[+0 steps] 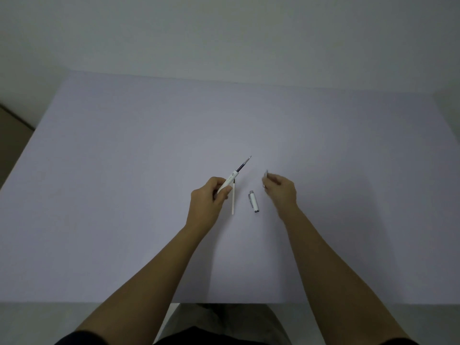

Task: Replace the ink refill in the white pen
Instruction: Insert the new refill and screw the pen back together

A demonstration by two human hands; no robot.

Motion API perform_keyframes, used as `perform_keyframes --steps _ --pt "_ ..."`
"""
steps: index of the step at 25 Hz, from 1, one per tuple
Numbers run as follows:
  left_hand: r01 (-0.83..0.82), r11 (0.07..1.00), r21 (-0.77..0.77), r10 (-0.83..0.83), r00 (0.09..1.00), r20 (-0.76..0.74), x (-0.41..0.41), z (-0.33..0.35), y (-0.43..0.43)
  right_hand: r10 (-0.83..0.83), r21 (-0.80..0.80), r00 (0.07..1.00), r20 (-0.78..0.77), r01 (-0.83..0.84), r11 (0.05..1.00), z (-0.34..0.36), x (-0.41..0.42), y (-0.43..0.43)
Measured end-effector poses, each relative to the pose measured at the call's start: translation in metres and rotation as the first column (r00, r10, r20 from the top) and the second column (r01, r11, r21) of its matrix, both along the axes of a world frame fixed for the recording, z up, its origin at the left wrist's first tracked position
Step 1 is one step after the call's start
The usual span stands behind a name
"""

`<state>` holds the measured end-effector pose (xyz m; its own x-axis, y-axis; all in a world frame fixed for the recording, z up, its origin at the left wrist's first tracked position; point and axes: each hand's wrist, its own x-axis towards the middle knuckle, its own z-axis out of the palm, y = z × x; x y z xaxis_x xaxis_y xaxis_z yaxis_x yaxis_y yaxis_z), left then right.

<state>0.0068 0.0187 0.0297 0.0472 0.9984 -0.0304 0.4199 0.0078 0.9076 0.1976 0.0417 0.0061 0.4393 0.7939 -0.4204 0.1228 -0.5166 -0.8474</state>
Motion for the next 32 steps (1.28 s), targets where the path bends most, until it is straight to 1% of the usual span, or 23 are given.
perform_keyframes --steps 1,2,3,5,13,17,23,26,28,32 --pt "0.010 1.000 0.001 -0.010 1.000 -0.010 -0.001 -0.001 -0.001 -0.066 0.038 0.958 -0.279 0.080 0.996 0.010 -0.003 0.003" --pt "0.020 1.000 0.005 -0.020 1.000 -0.023 -0.002 -0.003 -0.003 -0.083 0.071 0.883 -0.463 0.131 0.989 0.018 -0.005 0.006" --pt "0.029 1.000 0.008 -0.029 0.999 -0.035 -0.003 -0.004 -0.004 -0.072 0.097 0.835 -0.546 0.148 0.984 0.025 -0.006 0.008" --pt "0.036 0.999 0.009 -0.036 0.998 -0.048 -0.003 -0.005 -0.005 -0.020 0.154 0.797 -0.603 0.141 0.978 0.035 -0.009 0.010" --pt "0.048 0.998 0.041 -0.045 0.996 -0.072 -0.001 -0.005 -0.004 0.026 0.206 0.746 -0.665 0.150 0.967 0.042 -0.018 0.013" --pt "0.048 0.998 0.040 -0.045 0.996 -0.082 -0.002 -0.006 -0.003 0.046 0.229 0.739 -0.672 0.148 0.962 0.045 -0.020 0.013" --pt "0.051 0.997 0.058 -0.046 0.995 -0.094 -0.003 -0.006 -0.002 0.128 0.264 0.797 -0.590 0.041 0.964 0.045 -0.020 0.010" --pt "0.055 0.996 0.075 -0.047 0.994 -0.103 -0.003 -0.005 0.001 0.186 0.266 0.829 -0.527 -0.047 0.963 0.043 -0.022 0.005" --pt "0.059 0.995 0.086 -0.049 0.993 -0.109 -0.001 -0.004 0.001 0.233 0.267 0.835 -0.499 -0.108 0.958 0.040 -0.026 0.002" --pt "0.051 0.993 0.106 -0.040 0.994 -0.099 -0.001 -0.003 0.002 0.242 0.265 0.836 -0.493 -0.121 0.957 0.036 -0.034 -0.003"
